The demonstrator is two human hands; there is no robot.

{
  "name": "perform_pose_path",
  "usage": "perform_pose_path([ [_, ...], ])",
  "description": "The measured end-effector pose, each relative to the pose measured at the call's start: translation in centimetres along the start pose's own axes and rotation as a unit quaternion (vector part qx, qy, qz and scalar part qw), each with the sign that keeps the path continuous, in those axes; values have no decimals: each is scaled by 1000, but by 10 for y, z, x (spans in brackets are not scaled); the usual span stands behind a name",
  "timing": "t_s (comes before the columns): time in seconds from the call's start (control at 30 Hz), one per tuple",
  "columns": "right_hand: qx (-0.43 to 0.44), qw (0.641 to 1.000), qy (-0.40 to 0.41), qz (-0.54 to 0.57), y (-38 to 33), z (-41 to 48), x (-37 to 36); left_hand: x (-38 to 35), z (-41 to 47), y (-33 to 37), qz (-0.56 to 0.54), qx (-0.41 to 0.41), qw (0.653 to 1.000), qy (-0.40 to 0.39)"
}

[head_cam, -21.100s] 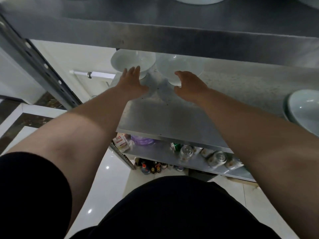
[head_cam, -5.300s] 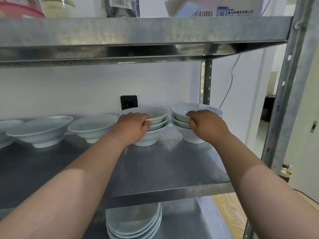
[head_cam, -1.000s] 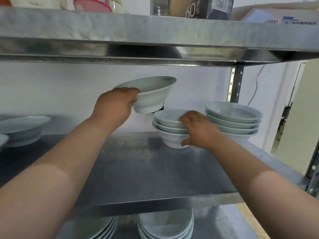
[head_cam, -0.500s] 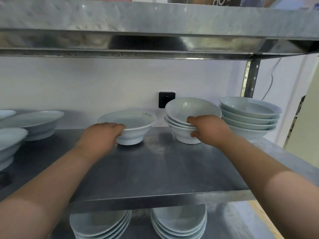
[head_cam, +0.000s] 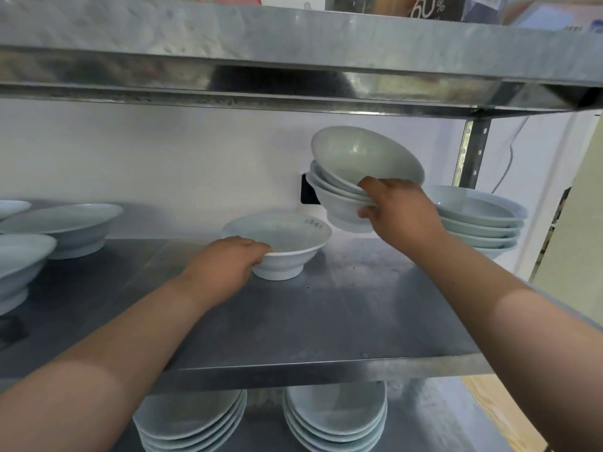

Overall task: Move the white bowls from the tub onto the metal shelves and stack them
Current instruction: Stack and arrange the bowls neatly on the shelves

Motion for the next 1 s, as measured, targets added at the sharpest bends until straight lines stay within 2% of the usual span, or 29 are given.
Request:
perform_pose_path([
  [0.17, 26, 999, 8, 39, -31, 11, 5, -13, 23, 18, -53, -8, 998, -11],
  [0.27, 27, 998, -24, 53, -45, 5, -7, -7, 23, 15, -84, 20, 994, 62],
  [0.33, 20, 996, -56, 60, -51, -1, -17, -5, 11, -6, -109, 112, 983, 95],
  [0.4, 12, 993, -96, 69, -56, -6, -26, -10, -6, -25, -204, 240, 945, 82],
  [0.47, 4, 989, -129, 72, -60, -9, -33, -14, -12, -32, -296, 297, 905, 78],
  [0.53, 7, 988, -135, 76, -62, -10, -36, -14, -10, -30, -334, 307, 887, 86],
  [0.63, 14, 983, -151, 100, -62, -7, -39, -15, -3, -25, -345, 294, 887, 90],
  [0.77, 28, 959, -250, 132, -58, -8, -48, -21, -5, -31, -379, 310, 864, 118],
  [0.87, 1, 935, -303, 183, -53, -9, -47, -22, -4, -34, -397, 311, 855, 125],
  [1.0, -5, 956, -252, 147, -53, -3, -47, -26, 2, -34, -393, 303, 861, 111],
])
Point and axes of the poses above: each hand's wrist, its own z-axis towards the middle knuckle, its own x-axis out of the back of the hand, y = z × x, the point moved 6 cm from there along z, towards the middle knuckle, and after that the axes turned 13 degrees about -x, right-handed, at the moved point
